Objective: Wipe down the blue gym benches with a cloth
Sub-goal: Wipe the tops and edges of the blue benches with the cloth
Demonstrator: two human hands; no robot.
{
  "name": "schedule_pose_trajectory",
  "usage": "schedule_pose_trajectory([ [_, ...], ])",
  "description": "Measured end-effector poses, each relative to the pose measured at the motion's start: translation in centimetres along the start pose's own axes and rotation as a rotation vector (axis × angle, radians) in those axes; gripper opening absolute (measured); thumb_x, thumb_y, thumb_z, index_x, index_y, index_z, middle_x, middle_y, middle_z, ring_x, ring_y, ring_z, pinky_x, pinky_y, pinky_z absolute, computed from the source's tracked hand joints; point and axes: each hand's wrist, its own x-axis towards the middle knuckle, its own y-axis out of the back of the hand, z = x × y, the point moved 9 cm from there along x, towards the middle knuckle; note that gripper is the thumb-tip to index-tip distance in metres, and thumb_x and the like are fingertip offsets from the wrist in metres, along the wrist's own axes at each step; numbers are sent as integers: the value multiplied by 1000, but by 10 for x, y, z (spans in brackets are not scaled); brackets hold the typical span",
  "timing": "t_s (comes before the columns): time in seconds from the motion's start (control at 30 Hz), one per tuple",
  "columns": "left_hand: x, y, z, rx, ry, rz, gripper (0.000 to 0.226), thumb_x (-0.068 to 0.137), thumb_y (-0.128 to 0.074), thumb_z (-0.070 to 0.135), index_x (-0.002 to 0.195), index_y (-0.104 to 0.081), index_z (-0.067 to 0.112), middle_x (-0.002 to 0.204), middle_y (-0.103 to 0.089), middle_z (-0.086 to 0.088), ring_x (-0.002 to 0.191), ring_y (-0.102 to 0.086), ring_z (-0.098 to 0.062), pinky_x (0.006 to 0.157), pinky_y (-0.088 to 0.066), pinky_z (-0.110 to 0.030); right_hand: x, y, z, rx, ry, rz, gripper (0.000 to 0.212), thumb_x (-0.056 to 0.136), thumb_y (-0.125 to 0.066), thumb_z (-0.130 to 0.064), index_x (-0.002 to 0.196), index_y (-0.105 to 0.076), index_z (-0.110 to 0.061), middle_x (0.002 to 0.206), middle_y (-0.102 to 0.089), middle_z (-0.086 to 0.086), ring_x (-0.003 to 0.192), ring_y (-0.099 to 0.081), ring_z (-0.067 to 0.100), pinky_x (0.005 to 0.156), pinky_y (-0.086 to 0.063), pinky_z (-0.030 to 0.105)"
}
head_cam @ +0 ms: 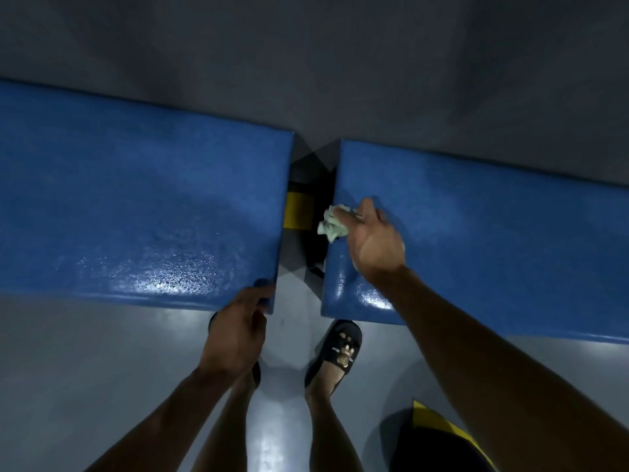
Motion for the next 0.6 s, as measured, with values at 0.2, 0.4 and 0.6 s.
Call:
schedule_pose_trajectory([
  [0.2,-3,0,4,-50,-4,-62,46,85,-50,-7,122,-62,17,112,-66,1,100,-63,-13,92,-47,-27,-114,-46,-62,121,157,-381,23,90,-54,-26,112,-59,-23,105,-57,1,90,-61,21,71,-54,35],
  [0.4,3,-1,7,-70,-43,-84,44,89,-46,-1,124,-63,20,111,-66,2,96,-63,-11,88,-48,-26,-75,-38,-63,-3,518,-339,30,90,-45,-18,114,-62,-16,115,-61,11,97,-62,30,80,-54,42],
  [0.6,21,5,7,-33,-61,-62,44,88,-41,5,122,-65,19,123,-66,4,108,-63,-12,98,-44,-21,48,-4,-15,-152,218,-82,32,80,-51,-17,105,-70,-23,99,-56,13,83,-57,34,64,-51,38],
])
